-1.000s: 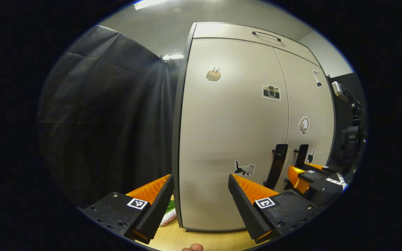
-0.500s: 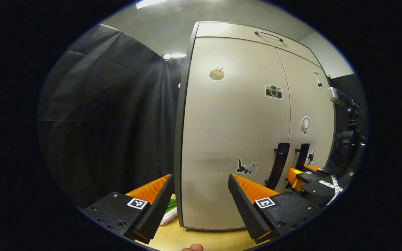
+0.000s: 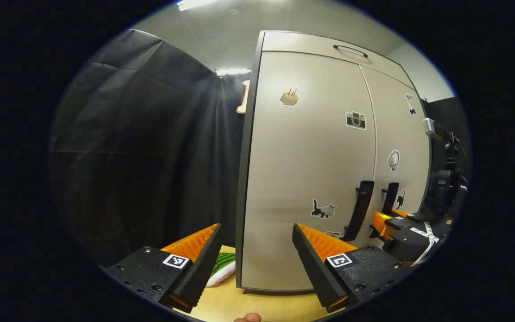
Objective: Open the right door of the double-door shoe cabinet with the right hand, and open the left door with the left hand.
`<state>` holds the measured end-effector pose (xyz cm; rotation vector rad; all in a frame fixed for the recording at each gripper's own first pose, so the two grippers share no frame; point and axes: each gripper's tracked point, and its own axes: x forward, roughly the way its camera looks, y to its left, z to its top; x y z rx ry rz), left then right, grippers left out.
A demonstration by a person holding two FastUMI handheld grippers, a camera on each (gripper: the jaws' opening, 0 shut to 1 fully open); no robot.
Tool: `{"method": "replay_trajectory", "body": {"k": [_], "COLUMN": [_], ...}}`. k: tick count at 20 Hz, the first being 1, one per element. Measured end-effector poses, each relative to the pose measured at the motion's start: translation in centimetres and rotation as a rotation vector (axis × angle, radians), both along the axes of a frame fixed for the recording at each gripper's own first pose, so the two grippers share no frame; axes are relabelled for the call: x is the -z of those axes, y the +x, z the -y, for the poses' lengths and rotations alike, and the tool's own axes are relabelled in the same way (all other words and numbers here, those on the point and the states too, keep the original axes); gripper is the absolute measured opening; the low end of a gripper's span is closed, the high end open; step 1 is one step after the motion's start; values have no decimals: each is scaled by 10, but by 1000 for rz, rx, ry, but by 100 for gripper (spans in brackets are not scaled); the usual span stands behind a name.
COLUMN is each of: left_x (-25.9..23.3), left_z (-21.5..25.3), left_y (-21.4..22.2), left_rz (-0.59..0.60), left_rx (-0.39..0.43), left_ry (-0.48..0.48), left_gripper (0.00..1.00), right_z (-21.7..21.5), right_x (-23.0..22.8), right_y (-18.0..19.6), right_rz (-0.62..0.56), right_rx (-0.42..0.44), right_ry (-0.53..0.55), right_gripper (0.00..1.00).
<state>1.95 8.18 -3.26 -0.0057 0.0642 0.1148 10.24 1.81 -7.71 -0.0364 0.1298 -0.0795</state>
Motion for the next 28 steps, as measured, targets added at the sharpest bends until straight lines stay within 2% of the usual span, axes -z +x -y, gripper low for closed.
{"method": "replay_trajectory", "body": {"k": [7, 12, 17, 23, 28], "left_x": [3, 8, 10, 12, 15], "left_z": [3, 18, 30, 29, 30], "left_y": [-10, -15, -17, -19, -21], "left_rz": [-13, -27, -38, -45, -60], "left_rx": [8, 48, 82, 81, 91], "left_ry": [-1, -7, -5, -11, -5], "left_gripper": [96, 96, 96, 96, 96], "right_z": [2, 5, 9, 13, 17], "right_x": [-2, -3, -4, -6, -5], "right_y": [-11, -19, -24, -37, -46], "right_rz": [1, -3, -2, 5, -2], "right_rx": [-53, -107, -210, -353, -426], "right_ry": [24, 50, 57, 49, 60], "right_gripper": [19, 19, 19, 19, 19]}}
